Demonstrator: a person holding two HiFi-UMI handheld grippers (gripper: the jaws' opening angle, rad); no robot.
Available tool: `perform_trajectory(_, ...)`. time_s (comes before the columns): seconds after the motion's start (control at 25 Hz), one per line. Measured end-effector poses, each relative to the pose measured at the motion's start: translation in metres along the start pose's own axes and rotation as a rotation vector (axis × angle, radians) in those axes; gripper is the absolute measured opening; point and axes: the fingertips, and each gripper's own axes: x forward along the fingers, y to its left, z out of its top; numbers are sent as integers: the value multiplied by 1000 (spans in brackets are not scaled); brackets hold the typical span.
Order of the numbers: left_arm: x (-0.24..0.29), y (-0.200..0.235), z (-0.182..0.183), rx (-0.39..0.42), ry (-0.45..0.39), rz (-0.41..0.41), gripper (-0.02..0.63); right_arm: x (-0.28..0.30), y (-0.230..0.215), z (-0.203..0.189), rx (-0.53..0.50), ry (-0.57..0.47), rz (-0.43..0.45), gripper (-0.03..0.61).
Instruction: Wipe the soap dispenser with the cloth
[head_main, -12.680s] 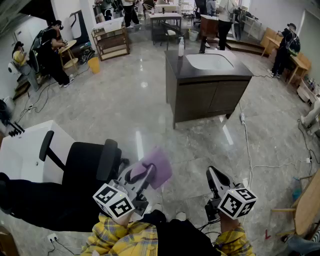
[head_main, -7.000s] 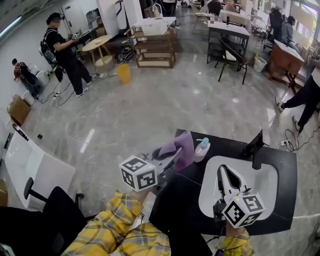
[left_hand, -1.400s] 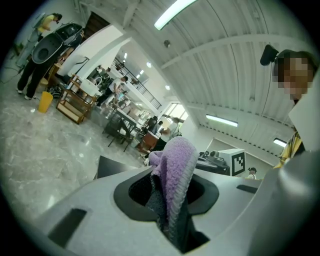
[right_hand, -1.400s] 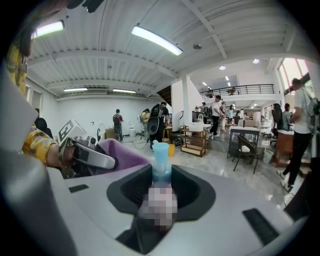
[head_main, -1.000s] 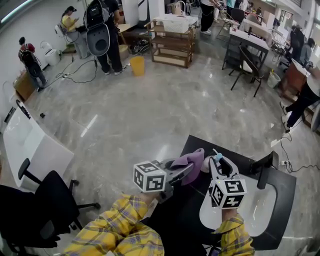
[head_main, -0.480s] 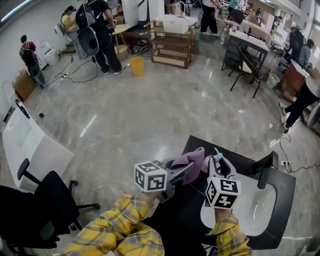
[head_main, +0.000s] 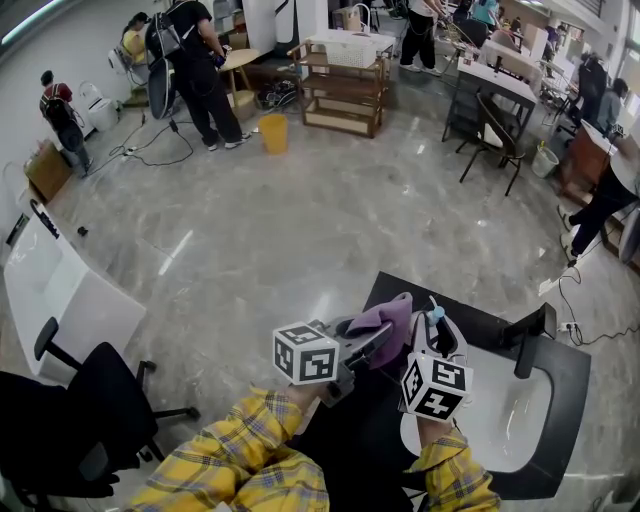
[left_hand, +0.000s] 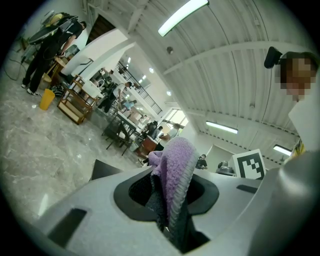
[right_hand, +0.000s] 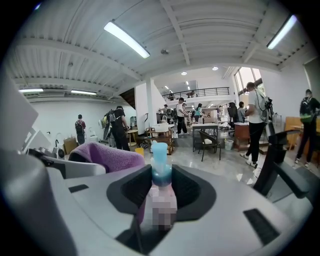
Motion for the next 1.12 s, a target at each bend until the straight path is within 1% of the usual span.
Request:
perform_trajectory(0.12,1,0,1,-1,-1,-3,87,2,4,0,-17,9,44,110)
perform_trajectory(0.16,1,0,1,-1,-1,-3,87,2,5,-1,-21,16,69,128)
perform_trajectory(0.28,1,0,2,2,0,-1,87,1,10,-4,-32,33,130,208)
perform_trajectory(0.4,3,-5,5,21,2,-3,87,-5,7,-5,-36,18,142,221)
perform_trajectory(0.48,6,-13,9,53,3,-14,87,-13,1,-3,-29,-22,131,221)
perform_trajectory(0.6,13,-26,14,137,22,-35,87,-24,-8,1,-24,-77,113,221)
perform_trajectory(0.68,18,-34,12,204,51,-43,87,-27,-12,0,-7,-82,107,221)
perform_trajectory(0.76,23,-37,6,247,81,-46,87,-28,-17,-3,20,-71,102,221)
perform_trajectory(0.88,28,-39,-3,244,93,-55,87,-30,-25,-7,42,-62,89,221)
perform_trajectory(1.12,27,-38,-11,197,57,-64,87,-33,-37,-13,68,-55,71,221)
